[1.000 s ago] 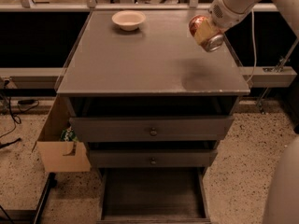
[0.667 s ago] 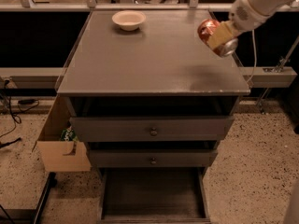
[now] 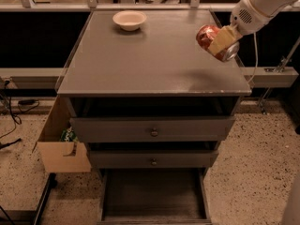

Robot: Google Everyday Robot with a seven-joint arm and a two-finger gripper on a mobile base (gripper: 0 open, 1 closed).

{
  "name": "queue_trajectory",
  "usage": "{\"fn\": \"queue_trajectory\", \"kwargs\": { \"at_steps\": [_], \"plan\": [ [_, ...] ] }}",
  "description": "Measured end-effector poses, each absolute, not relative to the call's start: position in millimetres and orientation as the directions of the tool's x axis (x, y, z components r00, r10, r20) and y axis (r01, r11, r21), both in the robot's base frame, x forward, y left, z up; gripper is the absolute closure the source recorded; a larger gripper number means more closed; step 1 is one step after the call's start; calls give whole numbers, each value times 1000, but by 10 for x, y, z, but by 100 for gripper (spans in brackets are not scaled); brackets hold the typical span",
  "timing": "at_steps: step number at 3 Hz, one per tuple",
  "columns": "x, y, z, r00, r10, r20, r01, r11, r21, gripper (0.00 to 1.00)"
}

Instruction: Place coke can into bottom drawer

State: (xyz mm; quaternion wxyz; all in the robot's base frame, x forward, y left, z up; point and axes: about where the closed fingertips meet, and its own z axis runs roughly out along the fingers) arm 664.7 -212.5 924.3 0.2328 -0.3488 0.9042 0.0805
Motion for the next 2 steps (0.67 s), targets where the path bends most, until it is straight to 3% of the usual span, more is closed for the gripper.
{"fn": "queue_trajectory", "kwargs": {
  "at_steps": [2],
  "plan": [
    [6261, -2098, 9564, -514, -690, -509, -784, 619, -48, 100]
  ]
}}
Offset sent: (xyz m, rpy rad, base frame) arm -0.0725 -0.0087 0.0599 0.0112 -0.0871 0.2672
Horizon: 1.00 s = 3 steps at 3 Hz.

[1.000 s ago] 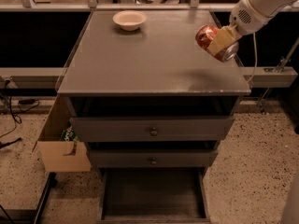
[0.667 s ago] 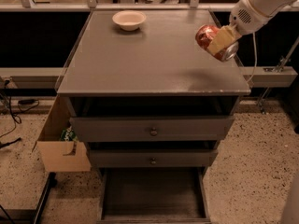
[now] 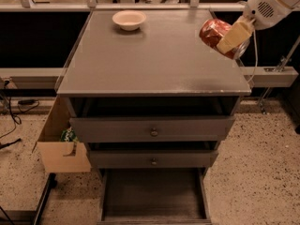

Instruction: Place coke can into bottom drawer

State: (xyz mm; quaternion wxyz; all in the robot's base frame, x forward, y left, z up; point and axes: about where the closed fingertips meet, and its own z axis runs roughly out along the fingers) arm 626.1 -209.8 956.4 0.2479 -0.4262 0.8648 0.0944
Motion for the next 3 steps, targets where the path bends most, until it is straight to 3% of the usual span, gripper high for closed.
{"fn": "queue_trajectory", "kwargs": {
  "at_steps": [3],
  "plan": [
    [4990, -2280, 9562, -322, -726, -608, -866, 485, -120, 100]
  ]
}}
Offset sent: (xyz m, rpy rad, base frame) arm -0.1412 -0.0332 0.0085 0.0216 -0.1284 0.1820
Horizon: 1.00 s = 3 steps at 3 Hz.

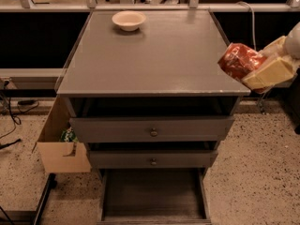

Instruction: Place coke can into bottom drawer

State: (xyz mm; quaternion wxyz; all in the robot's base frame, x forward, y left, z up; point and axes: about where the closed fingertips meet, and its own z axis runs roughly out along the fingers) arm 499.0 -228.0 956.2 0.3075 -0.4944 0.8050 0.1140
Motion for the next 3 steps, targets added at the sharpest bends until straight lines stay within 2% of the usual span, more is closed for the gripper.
{"fn": "queue_trajectory", "kwargs": {
  "at_steps": [1, 3],
  "plan": [
    [4590, -2252, 9139, -282, -720, -634, -907, 416, -69, 100],
    [4566, -2232, 8924, -275, -731, -625, -915, 399, -65, 100]
  ]
}}
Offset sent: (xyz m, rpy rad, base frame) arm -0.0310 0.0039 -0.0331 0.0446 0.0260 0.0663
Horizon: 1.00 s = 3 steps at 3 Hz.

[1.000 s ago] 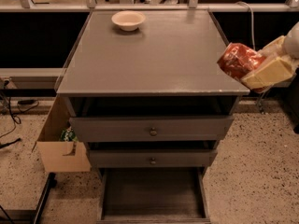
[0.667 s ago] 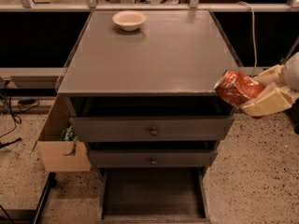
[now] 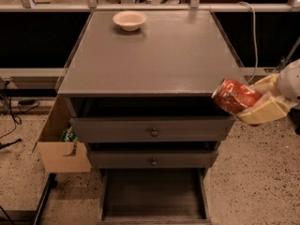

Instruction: Place coke can into bottom drawer

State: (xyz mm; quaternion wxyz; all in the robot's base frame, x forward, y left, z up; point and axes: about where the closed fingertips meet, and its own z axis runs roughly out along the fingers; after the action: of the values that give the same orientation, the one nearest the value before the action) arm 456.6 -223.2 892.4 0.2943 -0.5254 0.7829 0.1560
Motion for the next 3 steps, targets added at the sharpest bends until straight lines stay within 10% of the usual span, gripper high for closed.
{"fn": "queue_trajectory", "kwargs": {
  "at_steps": [3],
  "plan": [
    [4066, -1869, 7841, -139, -681, -719, -978, 210, -11, 100]
  ]
}}
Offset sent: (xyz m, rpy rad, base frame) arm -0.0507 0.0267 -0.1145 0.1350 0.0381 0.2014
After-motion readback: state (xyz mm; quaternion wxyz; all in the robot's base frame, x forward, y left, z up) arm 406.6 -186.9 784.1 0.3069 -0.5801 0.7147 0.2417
